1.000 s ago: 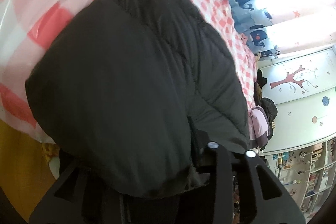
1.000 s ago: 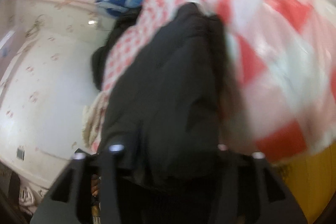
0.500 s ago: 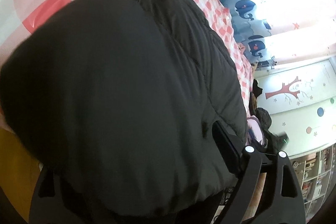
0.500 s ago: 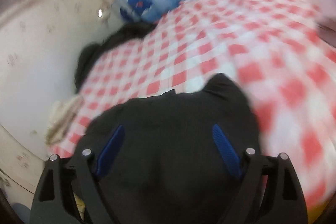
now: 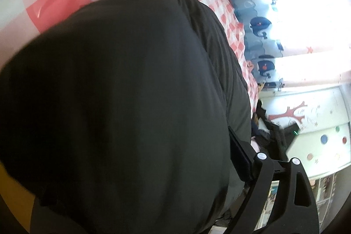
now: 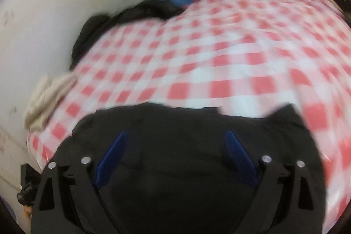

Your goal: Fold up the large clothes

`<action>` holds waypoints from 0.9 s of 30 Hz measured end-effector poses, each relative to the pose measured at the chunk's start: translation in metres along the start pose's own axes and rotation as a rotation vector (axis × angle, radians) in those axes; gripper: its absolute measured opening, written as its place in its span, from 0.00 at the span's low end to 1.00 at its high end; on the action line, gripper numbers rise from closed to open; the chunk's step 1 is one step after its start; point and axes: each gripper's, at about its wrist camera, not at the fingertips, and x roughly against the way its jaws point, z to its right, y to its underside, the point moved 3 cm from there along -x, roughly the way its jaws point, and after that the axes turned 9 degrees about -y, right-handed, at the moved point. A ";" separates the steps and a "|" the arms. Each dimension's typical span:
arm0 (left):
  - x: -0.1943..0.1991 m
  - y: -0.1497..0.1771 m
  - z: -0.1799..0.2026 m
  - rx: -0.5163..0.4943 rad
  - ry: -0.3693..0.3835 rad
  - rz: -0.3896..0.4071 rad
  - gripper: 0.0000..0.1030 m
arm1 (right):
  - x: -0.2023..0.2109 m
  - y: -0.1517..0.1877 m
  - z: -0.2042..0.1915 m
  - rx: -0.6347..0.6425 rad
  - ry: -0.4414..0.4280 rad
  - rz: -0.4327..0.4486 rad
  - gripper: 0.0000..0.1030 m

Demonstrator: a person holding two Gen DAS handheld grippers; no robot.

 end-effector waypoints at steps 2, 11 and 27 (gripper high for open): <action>-0.002 0.000 0.001 0.015 0.013 0.004 0.82 | -0.050 0.010 -0.009 0.052 0.054 -0.149 0.89; -0.003 0.001 0.003 0.036 0.033 0.009 0.82 | -0.007 0.035 -0.043 0.160 0.102 -0.125 0.92; -0.003 0.003 -0.007 0.122 0.105 0.042 0.82 | 0.004 0.131 -0.061 0.253 0.216 -0.218 0.93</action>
